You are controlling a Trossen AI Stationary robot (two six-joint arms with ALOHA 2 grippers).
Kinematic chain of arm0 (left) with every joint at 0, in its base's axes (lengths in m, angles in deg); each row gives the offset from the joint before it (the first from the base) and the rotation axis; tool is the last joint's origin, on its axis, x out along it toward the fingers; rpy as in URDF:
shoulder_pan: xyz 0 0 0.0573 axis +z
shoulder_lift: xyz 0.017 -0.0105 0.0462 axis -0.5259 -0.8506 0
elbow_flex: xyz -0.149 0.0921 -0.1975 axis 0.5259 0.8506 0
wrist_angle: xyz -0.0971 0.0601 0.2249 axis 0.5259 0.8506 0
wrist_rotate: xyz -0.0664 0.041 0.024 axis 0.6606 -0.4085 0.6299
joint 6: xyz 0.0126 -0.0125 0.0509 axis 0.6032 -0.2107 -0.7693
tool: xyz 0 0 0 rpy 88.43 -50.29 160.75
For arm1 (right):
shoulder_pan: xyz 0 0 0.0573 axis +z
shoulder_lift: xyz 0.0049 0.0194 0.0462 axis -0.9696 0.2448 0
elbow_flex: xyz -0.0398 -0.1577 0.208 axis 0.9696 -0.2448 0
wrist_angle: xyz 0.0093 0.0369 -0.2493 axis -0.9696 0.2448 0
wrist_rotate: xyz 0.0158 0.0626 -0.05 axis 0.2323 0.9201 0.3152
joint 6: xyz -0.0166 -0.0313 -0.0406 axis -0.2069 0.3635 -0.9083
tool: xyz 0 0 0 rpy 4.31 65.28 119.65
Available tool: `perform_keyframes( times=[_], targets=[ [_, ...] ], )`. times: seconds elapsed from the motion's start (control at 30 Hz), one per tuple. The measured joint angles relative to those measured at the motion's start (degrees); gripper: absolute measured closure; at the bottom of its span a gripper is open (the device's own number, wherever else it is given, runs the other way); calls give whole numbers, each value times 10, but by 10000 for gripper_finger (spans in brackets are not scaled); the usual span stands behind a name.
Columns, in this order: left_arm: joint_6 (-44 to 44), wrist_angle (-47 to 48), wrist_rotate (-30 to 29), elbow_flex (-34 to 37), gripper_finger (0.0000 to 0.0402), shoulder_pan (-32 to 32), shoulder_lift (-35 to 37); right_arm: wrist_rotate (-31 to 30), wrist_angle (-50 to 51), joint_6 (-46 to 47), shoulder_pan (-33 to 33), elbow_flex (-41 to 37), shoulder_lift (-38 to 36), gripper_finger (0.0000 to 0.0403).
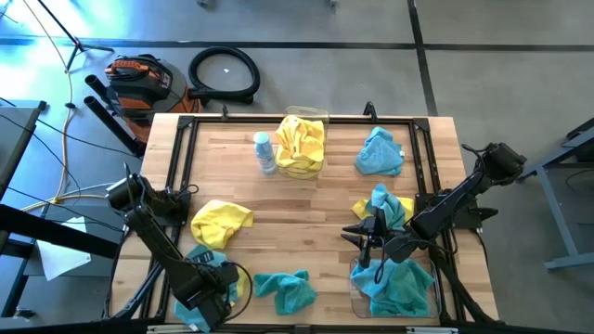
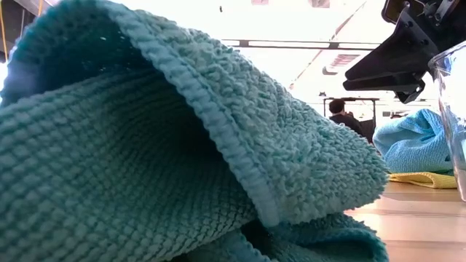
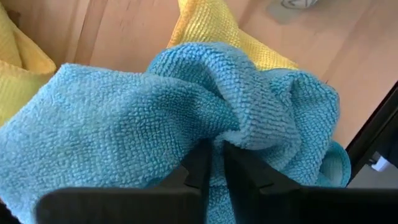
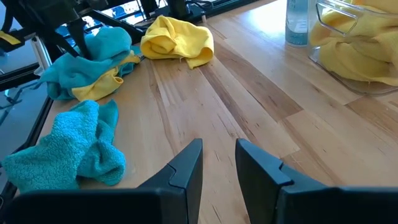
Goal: Sort microfiber towel by color & place in baskets
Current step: Put the blue towel into the bottom transparent bin
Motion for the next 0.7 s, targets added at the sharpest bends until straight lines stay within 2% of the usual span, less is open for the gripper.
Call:
perform_keyframes(
  times=[0.07, 0.23, 0.37, 0.53, 0.7],
  targets=[
    [-14, 1, -1, 0, 395, 3, 0, 0, 0, 0, -1, 0, 0, 313],
    [-59, 6, -5, 0, 400, 14, 1, -5, 0, 0, -2, 0, 0, 313],
    [-85, 24, -18, -3, 401, 30, 29, -22, -14, 11, -2, 0, 0, 313],
    [-126, 82, -99, -42, 401, 49, 78, -40, -75, -12, -25, 0, 0, 313],
    [-196, 93, -182, -82, 401, 80, 121, 5, -172, -130, -64, 0, 0, 308]
  ],
)
